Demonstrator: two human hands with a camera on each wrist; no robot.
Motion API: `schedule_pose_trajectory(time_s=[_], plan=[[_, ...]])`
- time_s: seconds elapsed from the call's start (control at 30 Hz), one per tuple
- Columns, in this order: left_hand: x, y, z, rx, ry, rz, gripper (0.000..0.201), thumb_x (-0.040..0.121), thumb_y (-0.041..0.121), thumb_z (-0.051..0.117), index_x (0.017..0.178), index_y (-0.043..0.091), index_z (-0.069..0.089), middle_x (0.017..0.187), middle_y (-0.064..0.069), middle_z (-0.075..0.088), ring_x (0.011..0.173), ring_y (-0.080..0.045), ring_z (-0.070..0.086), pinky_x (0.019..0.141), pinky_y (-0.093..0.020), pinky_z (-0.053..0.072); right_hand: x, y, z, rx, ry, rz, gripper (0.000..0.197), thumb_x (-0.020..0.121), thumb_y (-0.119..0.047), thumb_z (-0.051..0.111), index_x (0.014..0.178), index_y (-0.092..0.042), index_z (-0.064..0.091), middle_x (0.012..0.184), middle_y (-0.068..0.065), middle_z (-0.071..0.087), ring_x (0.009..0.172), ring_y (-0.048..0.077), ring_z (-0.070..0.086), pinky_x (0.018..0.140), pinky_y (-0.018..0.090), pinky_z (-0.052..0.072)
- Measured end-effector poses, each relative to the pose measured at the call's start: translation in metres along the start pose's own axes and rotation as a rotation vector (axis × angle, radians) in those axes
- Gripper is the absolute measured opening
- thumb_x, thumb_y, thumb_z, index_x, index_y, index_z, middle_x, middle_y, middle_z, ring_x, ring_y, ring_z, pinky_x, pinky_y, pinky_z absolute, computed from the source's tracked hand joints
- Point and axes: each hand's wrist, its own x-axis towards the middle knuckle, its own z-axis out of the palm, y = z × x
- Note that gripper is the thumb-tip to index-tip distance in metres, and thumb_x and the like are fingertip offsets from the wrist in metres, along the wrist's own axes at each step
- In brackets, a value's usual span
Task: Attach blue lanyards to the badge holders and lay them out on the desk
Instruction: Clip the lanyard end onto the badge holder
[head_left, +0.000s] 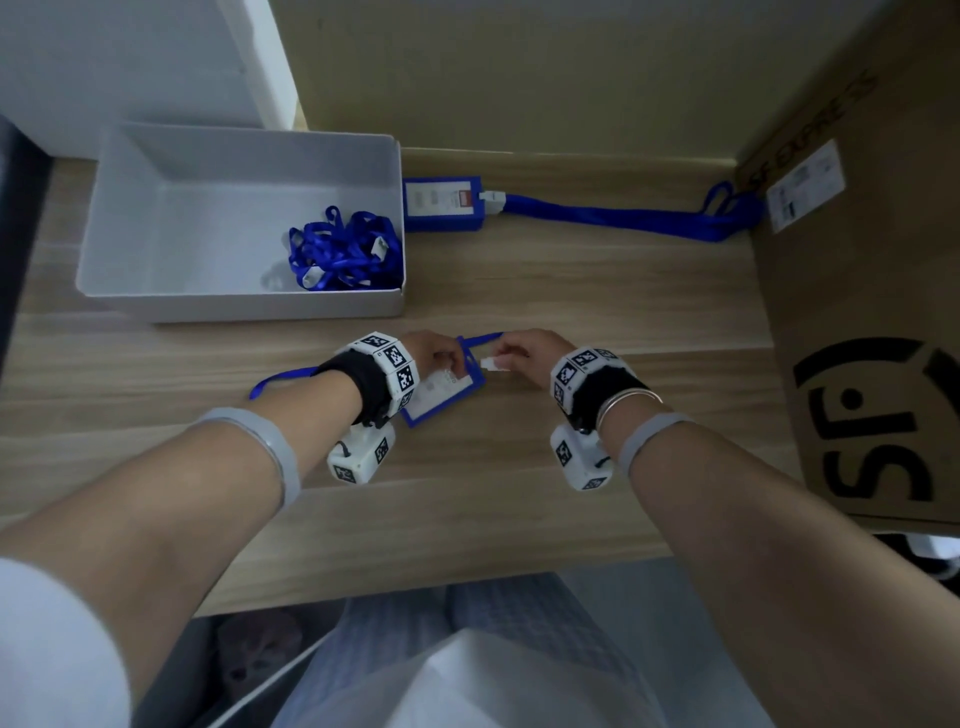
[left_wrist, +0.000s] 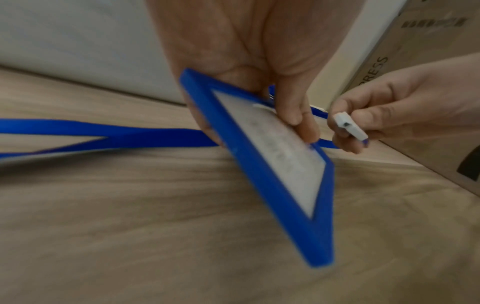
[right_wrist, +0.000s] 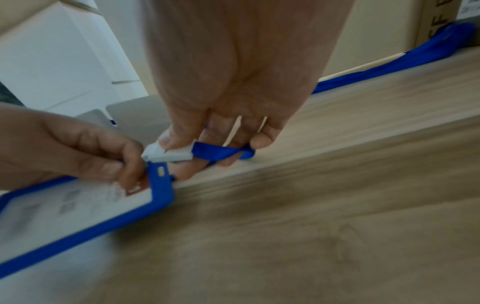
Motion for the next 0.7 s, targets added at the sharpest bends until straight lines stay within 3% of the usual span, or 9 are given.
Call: schedule_pose_trajectory(time_s=[0.07,0.13,0.2,0.27,0.33,0.43,0.5,0.7], plan=[[0.002,0.006,0.001,0.004,-0.042,-0.019,0.027,0.096,0.019,0.045,0.112,0.009,0.064,0.116,-0.011,0.06,0.097,-0.017,0.05,0.08,-0.018,0.033,-0.001,-0.004,-0.001,0.086,-0.031,-0.013,0.018,0.09,-0.023,0.059,0.101,-0.012,0.069,0.086,-0.003,0.063,0.087,0.012,0.055,0.08,0.024,0.039],[0.003,0.01,0.002,-0.009,-0.052,-0.046,0.032,0.094,0.028,0.05,0.118,0.01,0.061,0.121,-0.012,0.059,0.099,-0.016,0.049,0.082,-0.022,0.032,-0.002,-0.008,-0.002,0.125,-0.052,-0.037,0.019,0.089,-0.022,0.062,0.1,-0.011,0.071,0.086,0.0,0.065,0.087,0.011,0.055,0.081,0.023,0.038],[0.005,0.012,0.005,0.031,-0.067,-0.055,0.037,0.093,0.033,0.051,0.12,0.009,0.059,0.111,-0.011,0.057,0.095,-0.013,0.045,0.077,-0.022,0.033,-0.003,-0.011,-0.003,0.123,-0.069,-0.05,0.021,0.088,-0.021,0.063,0.105,-0.011,0.071,0.097,0.003,0.066,0.092,0.011,0.054,0.083,0.024,0.038],[0.007,0.014,0.007,0.061,-0.072,-0.072,0.038,0.093,0.033,0.051,0.12,0.008,0.059,0.1,-0.004,0.05,0.092,-0.014,0.044,0.063,-0.02,0.033,-0.002,-0.011,-0.004,0.093,-0.081,-0.047,0.023,0.087,-0.02,0.063,0.108,-0.013,0.07,0.106,0.003,0.067,0.098,0.013,0.057,0.088,0.025,0.041],[0.008,0.015,0.008,0.061,-0.076,-0.104,0.036,0.092,0.033,0.051,0.117,0.009,0.061,0.098,-0.002,0.049,0.09,-0.015,0.045,0.059,-0.016,0.03,0.001,-0.009,-0.005,0.075,-0.073,-0.02,0.023,0.085,-0.021,0.066,0.106,-0.014,0.071,0.109,0.004,0.069,0.1,0.015,0.061,0.088,0.025,0.044],[0.01,0.015,0.011,0.039,-0.071,-0.092,0.038,0.092,0.036,0.05,0.116,0.009,0.061,0.098,-0.002,0.05,0.09,-0.016,0.046,0.062,-0.02,0.033,0.004,-0.007,-0.006,0.103,-0.066,0.014,0.021,0.08,-0.025,0.072,0.099,-0.016,0.073,0.098,0.0,0.07,0.091,0.01,0.06,0.081,0.023,0.043],[0.01,0.015,0.012,0.015,-0.059,-0.061,0.038,0.091,0.037,0.052,0.114,0.008,0.062,0.096,-0.003,0.05,0.09,-0.016,0.046,0.06,-0.016,0.031,0.004,-0.007,-0.006,0.121,-0.072,0.014,0.019,0.079,-0.026,0.073,0.096,-0.016,0.074,0.088,-0.004,0.066,0.088,0.009,0.059,0.081,0.023,0.043],[0.012,0.013,0.007,-0.083,0.013,0.062,0.025,0.088,0.022,0.061,0.1,0.001,0.067,0.091,-0.003,0.051,0.086,-0.016,0.046,0.064,-0.013,0.031,0.003,-0.005,-0.011,0.19,-0.041,-0.019,0.012,0.08,-0.017,0.071,0.092,-0.015,0.073,0.071,-0.013,0.061,0.075,0.004,0.056,0.079,0.022,0.041]])
